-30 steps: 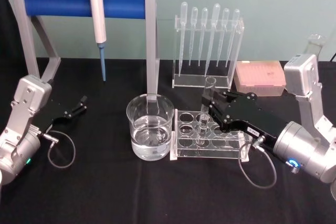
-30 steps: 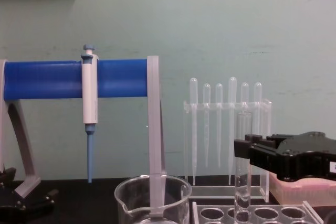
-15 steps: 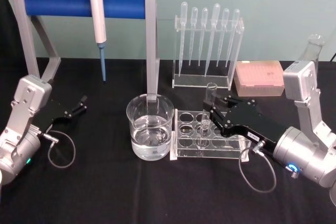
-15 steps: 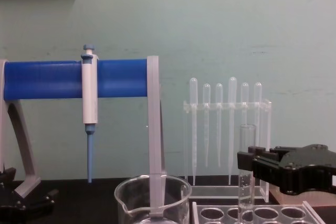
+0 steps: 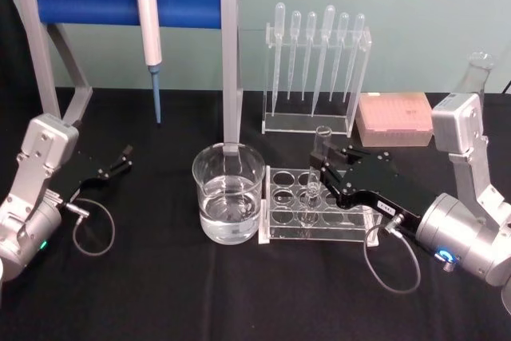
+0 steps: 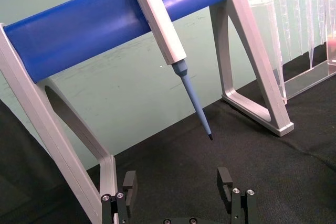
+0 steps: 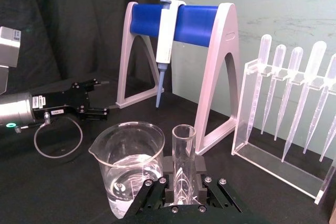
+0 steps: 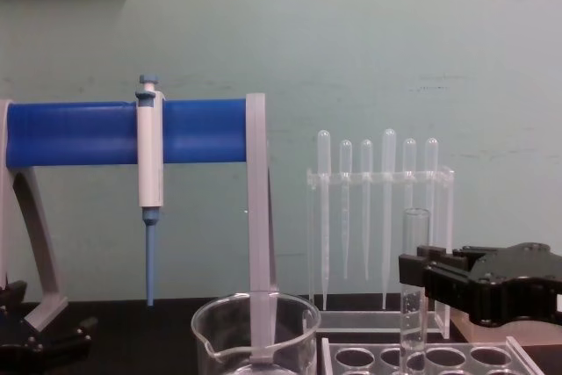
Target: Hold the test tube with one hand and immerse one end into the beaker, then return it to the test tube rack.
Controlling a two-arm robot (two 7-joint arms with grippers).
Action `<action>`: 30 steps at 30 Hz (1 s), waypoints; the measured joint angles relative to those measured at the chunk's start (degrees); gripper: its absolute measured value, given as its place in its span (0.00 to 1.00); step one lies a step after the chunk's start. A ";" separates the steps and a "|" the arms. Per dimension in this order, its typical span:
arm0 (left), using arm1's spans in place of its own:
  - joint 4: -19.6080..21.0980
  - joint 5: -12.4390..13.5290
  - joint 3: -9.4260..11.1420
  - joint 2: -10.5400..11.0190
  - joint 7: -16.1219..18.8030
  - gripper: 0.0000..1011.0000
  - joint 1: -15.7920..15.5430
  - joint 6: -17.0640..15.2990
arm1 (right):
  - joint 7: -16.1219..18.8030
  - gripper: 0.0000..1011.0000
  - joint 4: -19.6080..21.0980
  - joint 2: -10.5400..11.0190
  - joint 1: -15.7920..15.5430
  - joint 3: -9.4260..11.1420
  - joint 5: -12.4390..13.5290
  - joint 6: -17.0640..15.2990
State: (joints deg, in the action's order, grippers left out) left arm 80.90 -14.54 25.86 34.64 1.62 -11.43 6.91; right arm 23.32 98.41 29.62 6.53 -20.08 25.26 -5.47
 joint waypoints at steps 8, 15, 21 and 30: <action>0.00 0.00 0.00 0.00 0.00 0.99 0.00 0.00 | -0.04 0.38 0.03 0.04 0.04 -0.05 0.02 0.00; 0.00 0.00 0.00 0.00 0.00 0.99 0.00 0.00 | -0.04 0.59 0.07 0.07 0.03 -0.07 0.03 0.00; 0.00 0.00 0.00 0.00 0.00 0.99 0.00 0.00 | -1.45 0.78 2.21 -0.27 -1.08 1.48 -0.03 1.41; 0.00 0.00 0.00 0.00 0.00 0.99 0.00 0.00 | -7.46 0.99 6.41 -3.64 -4.21 6.34 -0.81 5.16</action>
State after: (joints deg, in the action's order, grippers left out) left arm 80.90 -14.55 25.86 34.64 1.62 -11.43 6.91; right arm 15.86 104.82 25.98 2.32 -13.74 24.45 -0.32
